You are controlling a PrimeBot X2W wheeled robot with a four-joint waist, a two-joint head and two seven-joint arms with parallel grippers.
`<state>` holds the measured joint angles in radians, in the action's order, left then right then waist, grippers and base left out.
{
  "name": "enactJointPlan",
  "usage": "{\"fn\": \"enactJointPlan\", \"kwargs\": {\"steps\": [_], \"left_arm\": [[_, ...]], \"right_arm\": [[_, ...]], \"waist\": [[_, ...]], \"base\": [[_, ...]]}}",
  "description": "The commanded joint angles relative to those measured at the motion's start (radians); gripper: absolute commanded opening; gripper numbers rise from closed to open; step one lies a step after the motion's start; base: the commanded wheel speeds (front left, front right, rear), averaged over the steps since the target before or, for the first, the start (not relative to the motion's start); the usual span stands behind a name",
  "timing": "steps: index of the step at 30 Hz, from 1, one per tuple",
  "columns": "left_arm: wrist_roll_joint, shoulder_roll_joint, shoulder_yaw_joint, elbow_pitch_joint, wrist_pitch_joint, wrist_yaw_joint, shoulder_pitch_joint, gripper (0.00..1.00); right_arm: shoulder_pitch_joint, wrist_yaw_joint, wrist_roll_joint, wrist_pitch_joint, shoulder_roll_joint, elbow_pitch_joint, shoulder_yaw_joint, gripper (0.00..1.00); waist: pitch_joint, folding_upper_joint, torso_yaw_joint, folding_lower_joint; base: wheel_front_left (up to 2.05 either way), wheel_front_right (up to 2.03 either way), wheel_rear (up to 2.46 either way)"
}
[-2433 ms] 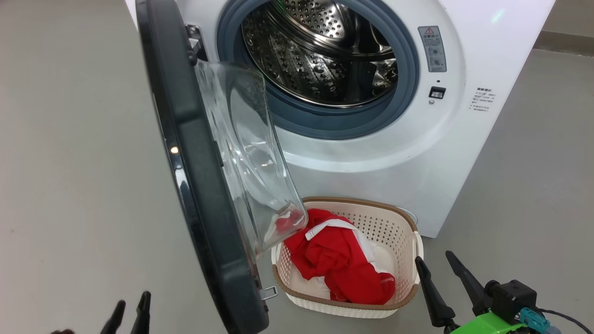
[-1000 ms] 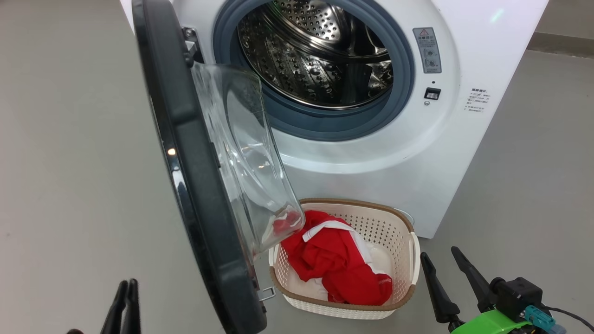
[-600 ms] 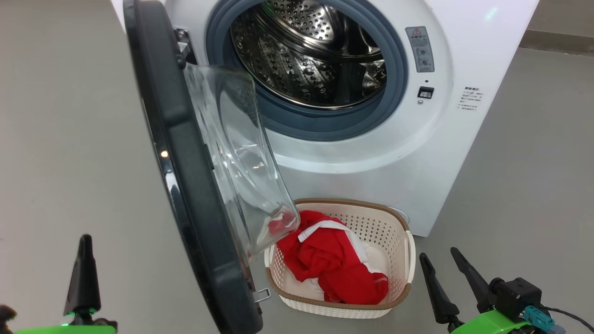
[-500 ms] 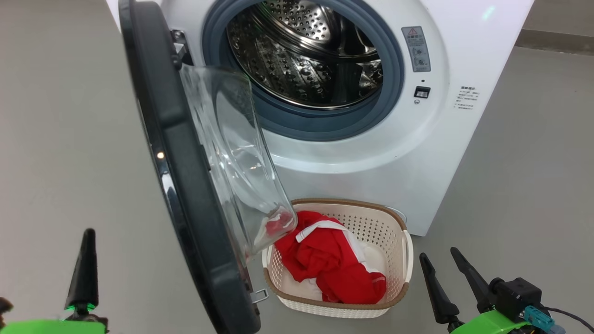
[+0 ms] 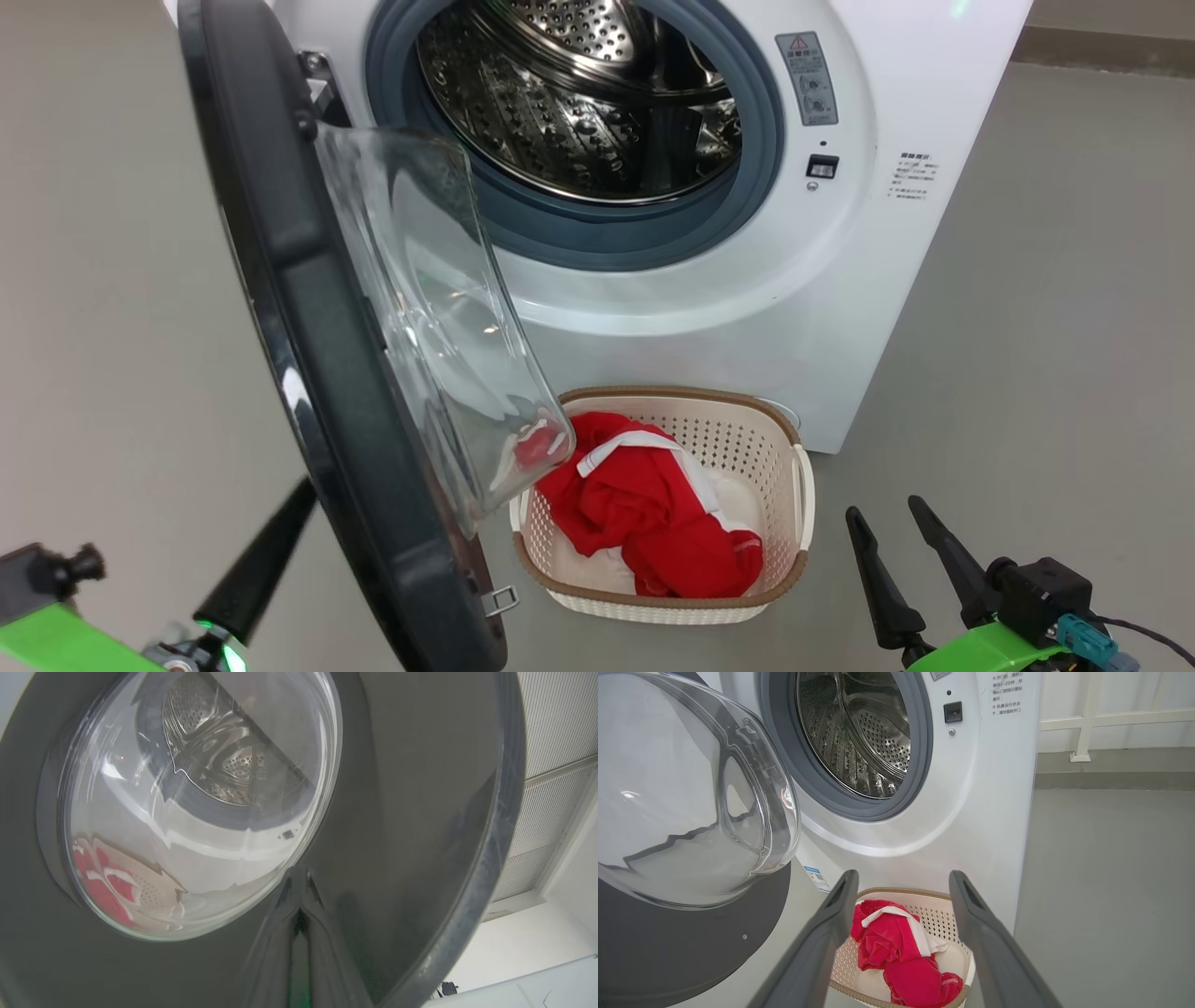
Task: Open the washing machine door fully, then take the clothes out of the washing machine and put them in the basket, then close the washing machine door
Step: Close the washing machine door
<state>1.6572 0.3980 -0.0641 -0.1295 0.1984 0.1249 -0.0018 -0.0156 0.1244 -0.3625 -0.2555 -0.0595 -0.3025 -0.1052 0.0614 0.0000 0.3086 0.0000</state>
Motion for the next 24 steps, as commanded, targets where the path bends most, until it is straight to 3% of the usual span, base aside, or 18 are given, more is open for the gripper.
{"fn": "enactJointPlan", "kwargs": {"steps": [1, 7, 12, 24], "left_arm": [[0.007, 0.035, 0.037, -0.035, 0.021, 0.006, -0.02, 0.0], [0.015, -0.006, 0.044, -0.078, 0.142, 0.006, -0.021, 0.0], [-0.016, -0.038, 0.046, -0.086, 0.165, 0.006, -0.035, 0.0], [-0.15, -0.147, -0.074, -0.066, 0.103, 0.006, -0.194, 0.0]], "right_arm": [[0.031, 0.006, 0.001, -0.006, -0.005, 0.026, -0.015, 1.0], [0.045, 0.006, 0.002, -0.006, -0.005, 0.026, -0.015, 1.0], [0.057, 0.006, 0.002, -0.006, -0.004, 0.025, -0.019, 1.0], [0.084, 0.006, -0.002, -0.006, 0.0, 0.032, -0.007, 1.0]], "waist": [[0.004, 0.0, -0.003, 0.0], [0.019, 0.0, -0.01, 0.0], [0.028, 0.0, -0.027, 0.0], [0.06, 0.0, -0.111, 0.0]], "base": [[0.0, 0.0, 0.0], [0.0, 0.0, 0.0], [0.0, 0.0, 0.0], [0.0, 0.0, 0.0]]}}
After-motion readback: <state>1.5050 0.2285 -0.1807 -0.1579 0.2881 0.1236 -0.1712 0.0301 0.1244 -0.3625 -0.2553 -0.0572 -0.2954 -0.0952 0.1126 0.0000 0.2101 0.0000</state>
